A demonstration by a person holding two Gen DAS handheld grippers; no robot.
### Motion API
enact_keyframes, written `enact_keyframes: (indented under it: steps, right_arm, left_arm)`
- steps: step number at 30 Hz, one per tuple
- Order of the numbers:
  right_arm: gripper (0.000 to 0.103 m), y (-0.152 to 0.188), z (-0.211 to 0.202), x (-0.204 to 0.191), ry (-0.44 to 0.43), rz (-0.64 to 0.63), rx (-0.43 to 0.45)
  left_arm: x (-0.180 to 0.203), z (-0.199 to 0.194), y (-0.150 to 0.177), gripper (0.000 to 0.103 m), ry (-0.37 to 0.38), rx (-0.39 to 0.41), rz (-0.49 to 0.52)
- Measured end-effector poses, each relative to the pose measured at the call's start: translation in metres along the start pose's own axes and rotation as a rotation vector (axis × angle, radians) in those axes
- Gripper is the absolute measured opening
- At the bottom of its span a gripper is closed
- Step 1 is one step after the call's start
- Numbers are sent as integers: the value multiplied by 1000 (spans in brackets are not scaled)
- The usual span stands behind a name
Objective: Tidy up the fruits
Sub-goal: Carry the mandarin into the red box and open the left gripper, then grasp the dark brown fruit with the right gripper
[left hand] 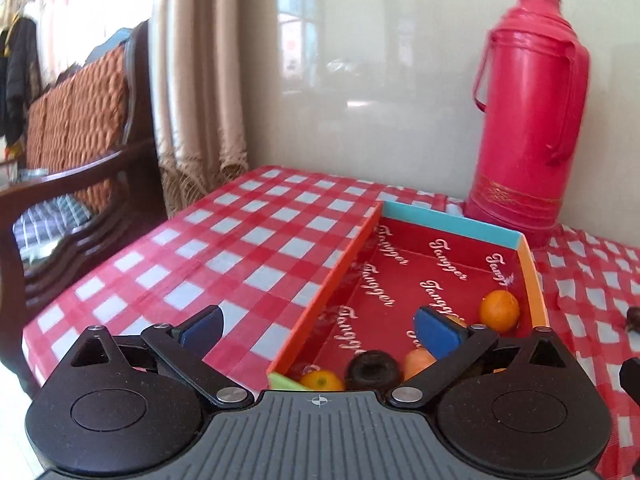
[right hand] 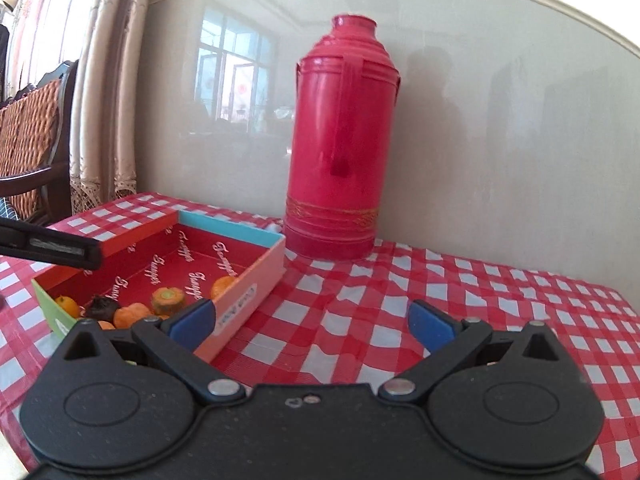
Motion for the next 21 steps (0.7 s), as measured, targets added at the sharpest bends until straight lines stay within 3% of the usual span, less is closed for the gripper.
enact_keyframes:
  steps: [4, 8, 12, 21]
  right_arm:
    - [96, 0, 15, 20, 7, 38, -55]
    - [94, -2, 34, 42, 13, 101, -120]
    - [90, -7, 53, 64, 36, 164, -172]
    - [64, -23, 103, 102, 92, 194, -292]
  left_arm:
    - [-20, -12, 2, 101, -42, 32, -50]
    - [-28, -26, 11, 101, -121, 72, -13]
    - [-36, -40, 23, 101, -141, 105, 15]
    - [-60, -43, 23, 101, -217, 135, -18]
Point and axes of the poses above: each gripper's, at about its wrist camera, not at the fingertips, and z roughly the way its jaws point, x to its right, y to its underside, the point moved 1 cm from there along z, roughly the way its jaws point, and after that the axes turned 12 degrees about -x, right-handed, at the moved point
